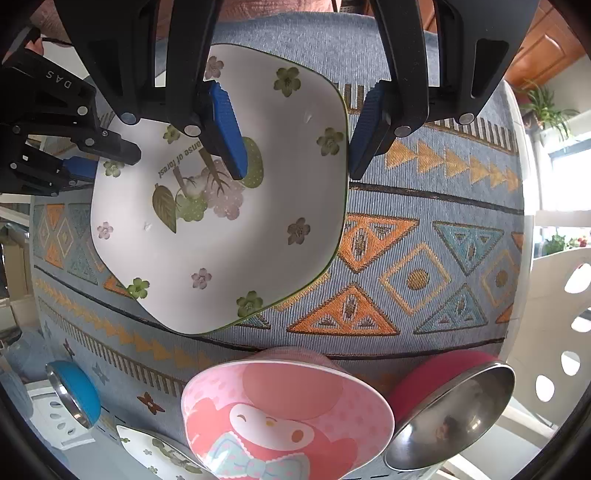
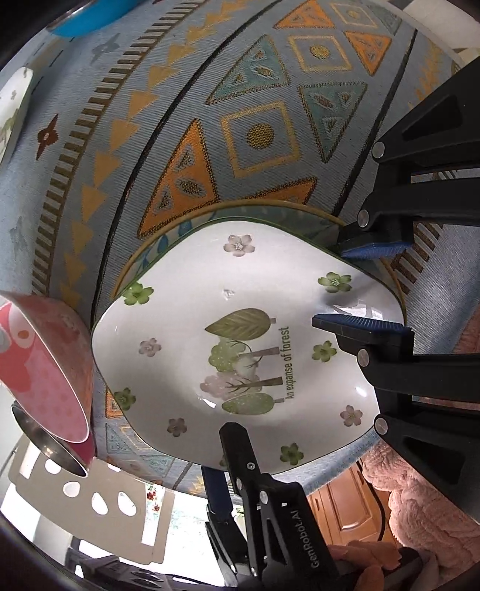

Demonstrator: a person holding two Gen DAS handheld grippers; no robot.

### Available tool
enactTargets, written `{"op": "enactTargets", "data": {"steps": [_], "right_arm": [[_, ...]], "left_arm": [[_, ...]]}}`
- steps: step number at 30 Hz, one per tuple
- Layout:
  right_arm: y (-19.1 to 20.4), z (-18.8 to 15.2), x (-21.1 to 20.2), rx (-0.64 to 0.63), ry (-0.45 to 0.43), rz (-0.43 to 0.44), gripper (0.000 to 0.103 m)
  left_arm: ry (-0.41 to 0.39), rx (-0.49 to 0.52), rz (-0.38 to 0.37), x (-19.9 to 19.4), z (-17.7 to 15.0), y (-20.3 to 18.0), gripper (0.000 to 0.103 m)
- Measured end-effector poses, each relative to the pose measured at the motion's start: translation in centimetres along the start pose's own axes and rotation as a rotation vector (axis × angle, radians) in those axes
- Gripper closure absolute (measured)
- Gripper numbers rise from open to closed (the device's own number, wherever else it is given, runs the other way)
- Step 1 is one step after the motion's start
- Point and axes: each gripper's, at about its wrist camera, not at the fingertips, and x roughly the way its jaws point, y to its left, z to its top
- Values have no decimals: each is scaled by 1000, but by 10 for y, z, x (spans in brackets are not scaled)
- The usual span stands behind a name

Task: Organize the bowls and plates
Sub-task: 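Lower the forest plate onto the Sunflower plate with both grippers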

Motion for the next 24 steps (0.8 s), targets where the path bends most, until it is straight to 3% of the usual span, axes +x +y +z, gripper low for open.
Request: {"op": "enactTargets", "data": {"steps": [12, 24], "right_arm": [[8, 0, 1, -32, 25, -25, 76], [6, -1, -1, -34, 24, -30, 75]], "left_arm": [[16, 21, 43, 5, 8, -25, 51], [21, 43, 60, 10, 2, -23, 51]]}}
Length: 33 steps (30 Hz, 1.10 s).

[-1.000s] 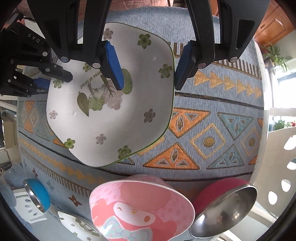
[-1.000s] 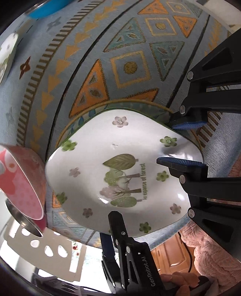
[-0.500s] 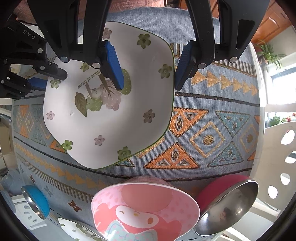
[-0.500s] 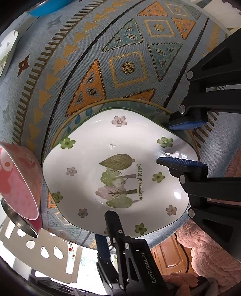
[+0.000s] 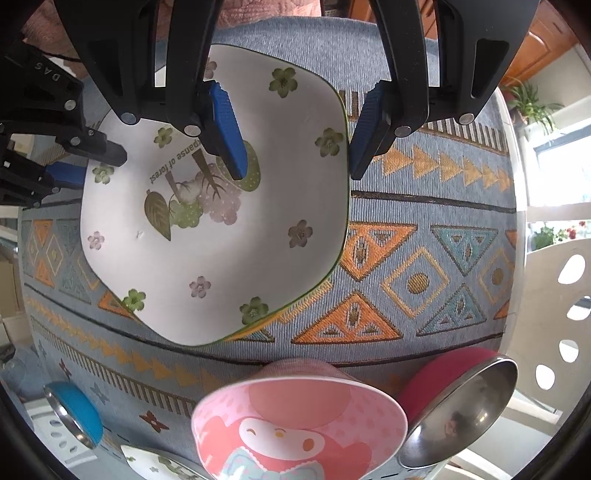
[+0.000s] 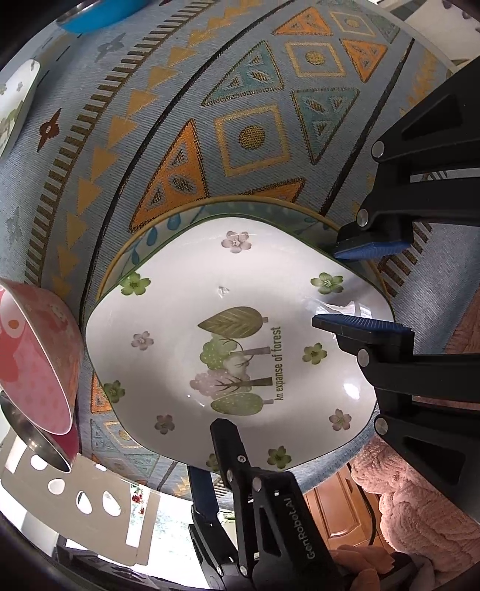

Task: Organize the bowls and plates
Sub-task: 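Lower the forest plate onto the Sunflower plate with both grippers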

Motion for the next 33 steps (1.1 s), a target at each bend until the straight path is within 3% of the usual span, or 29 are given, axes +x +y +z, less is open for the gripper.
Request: {"op": "enactTargets", "data": {"steps": [20, 33], "right_arm": [[-1, -1, -3, -30, 6, 13, 76], [-8, -17, -12, -29, -24, 8, 76]], "left_arm": [[41, -11, 59, 6, 14, -12, 51], [44, -38, 37, 2, 16, -11, 49]]}}
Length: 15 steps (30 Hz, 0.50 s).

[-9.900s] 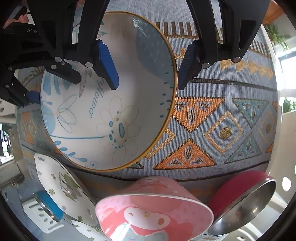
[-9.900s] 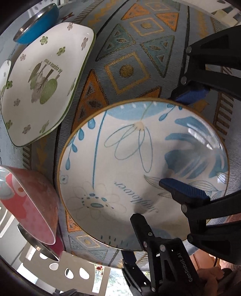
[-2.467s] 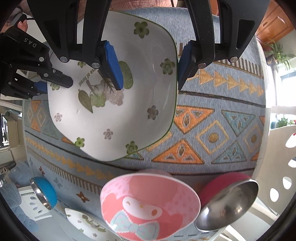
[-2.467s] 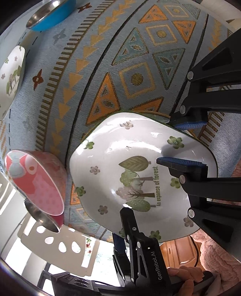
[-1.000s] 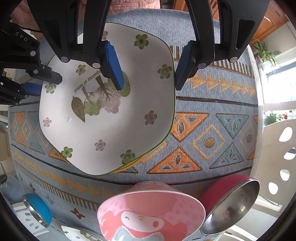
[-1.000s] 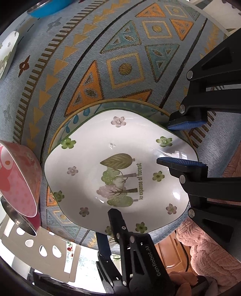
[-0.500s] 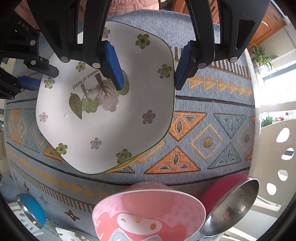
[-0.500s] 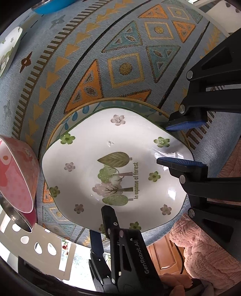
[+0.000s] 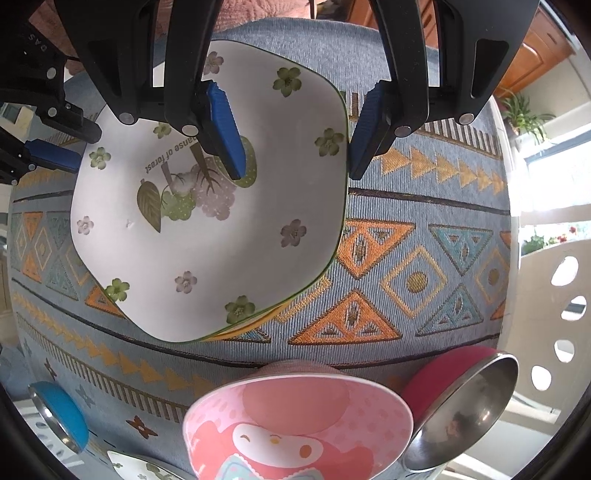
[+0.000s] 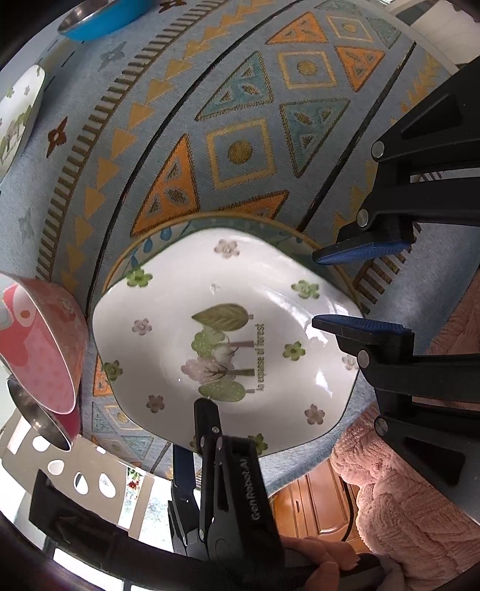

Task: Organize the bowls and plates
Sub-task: 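Lower the forest plate onto the Sunflower plate with both grippers, then open both grippers and lift them off the stacked forest plate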

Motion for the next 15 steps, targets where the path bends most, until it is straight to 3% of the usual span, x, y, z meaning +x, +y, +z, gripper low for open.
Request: {"op": "enactTargets", "data": {"steps": [15], "right_arm": [[-32, -6, -18, 87, -70, 48, 76]], "left_arm": [[-16, -48, 15, -19, -10, 22, 49]]}}
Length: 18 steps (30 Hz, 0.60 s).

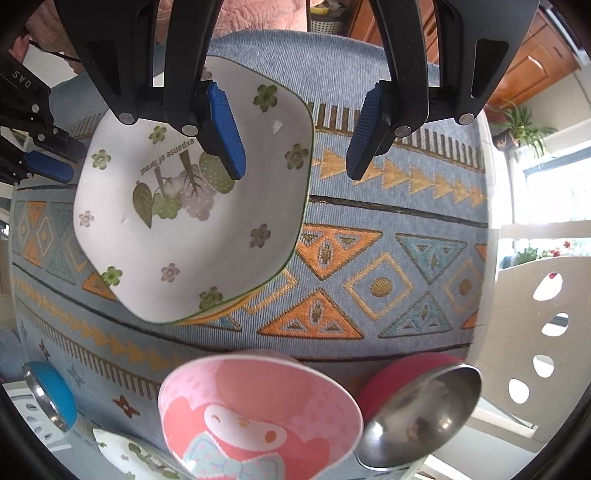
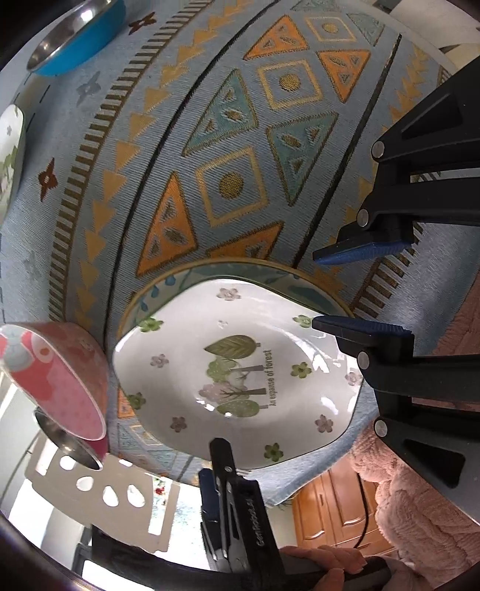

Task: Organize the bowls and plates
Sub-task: 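Open both grippers and lift them off the stacked forest plate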

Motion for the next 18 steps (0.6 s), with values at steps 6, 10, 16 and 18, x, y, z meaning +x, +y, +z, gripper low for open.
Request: {"op": "enactTargets", "data": {"steps": [6, 10, 16, 18], "right_arm": [[-16, 6, -13, 49, -40, 42, 76], [-33, 11, -23, 76, -45, 52, 76], [-70, 28, -57, 187, -98, 151, 76], [-81, 39, -71, 216, -117, 172, 75]], "left_arm": [[-30, -13, -41, -30, 4, 2, 49], [-53, -9, -79, -49, 14, 2, 48], [-87, 1, -113, -79, 42, -17, 48], [-104, 9, -128, -92, 54, -20, 48]]}}
